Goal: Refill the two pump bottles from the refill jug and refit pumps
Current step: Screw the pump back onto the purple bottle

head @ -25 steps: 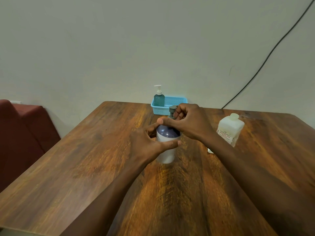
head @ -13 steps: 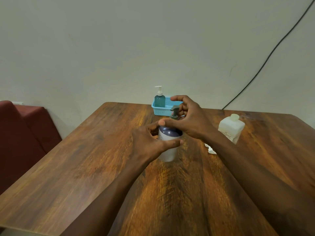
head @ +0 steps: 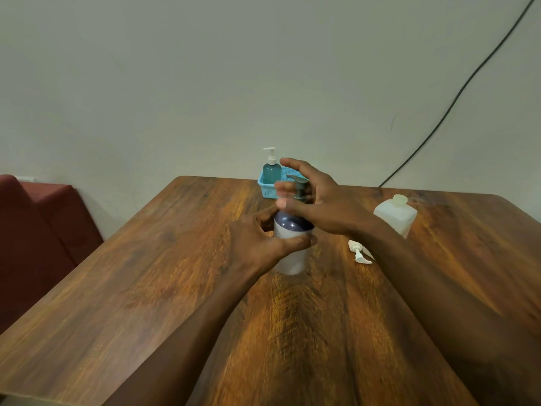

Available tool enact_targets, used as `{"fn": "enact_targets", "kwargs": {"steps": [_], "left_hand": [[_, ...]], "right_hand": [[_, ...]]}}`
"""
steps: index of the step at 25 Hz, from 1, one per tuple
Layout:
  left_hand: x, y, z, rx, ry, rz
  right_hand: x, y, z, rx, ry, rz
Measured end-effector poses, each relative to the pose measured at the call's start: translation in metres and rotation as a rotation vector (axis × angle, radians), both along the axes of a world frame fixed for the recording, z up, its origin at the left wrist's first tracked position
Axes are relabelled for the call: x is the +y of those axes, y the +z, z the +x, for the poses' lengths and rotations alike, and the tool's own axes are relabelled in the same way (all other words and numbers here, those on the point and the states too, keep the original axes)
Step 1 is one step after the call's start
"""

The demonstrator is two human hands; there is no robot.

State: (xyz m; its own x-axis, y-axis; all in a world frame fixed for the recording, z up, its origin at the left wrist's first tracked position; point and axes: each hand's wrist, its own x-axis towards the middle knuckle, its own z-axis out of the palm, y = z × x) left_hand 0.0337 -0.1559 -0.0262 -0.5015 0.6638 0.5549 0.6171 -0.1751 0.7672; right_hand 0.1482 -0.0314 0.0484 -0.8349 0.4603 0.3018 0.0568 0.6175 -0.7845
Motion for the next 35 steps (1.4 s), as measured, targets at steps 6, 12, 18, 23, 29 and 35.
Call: {"fn": "enact_targets", "kwargs": {"steps": [6,12,18,23,29,35], "left_hand": [[-0.001,0.001,-0.008,-0.079,0.002,0.02],[-0.001,0.0,-0.008,-0.065,-0.042,0.014],[0.004,-0.006,-0.005,-0.058,0.079,0.063],[0.002,-0.005,-0.003,0.007,0.145,0.075],[0.004,-0.007,-0.016,-0.018,0.106,0.007],[0.007,-0.003,-0.019,0.004,0.195,0.036]], "right_hand": [[0.02,0.002,0.008,0.006,0.104,-0.126],[0.021,0.006,0.011,-0.058,0.244,-0.114],[0.008,-0.01,-0.002,0.107,-0.017,0.081],[0.006,-0.021,-0.006,0.172,-0.075,0.061],[0.023,-0.008,-0.002,0.1,-0.066,0.104],[0.006,-0.016,-0.014,0.319,-0.299,0.342]]}}
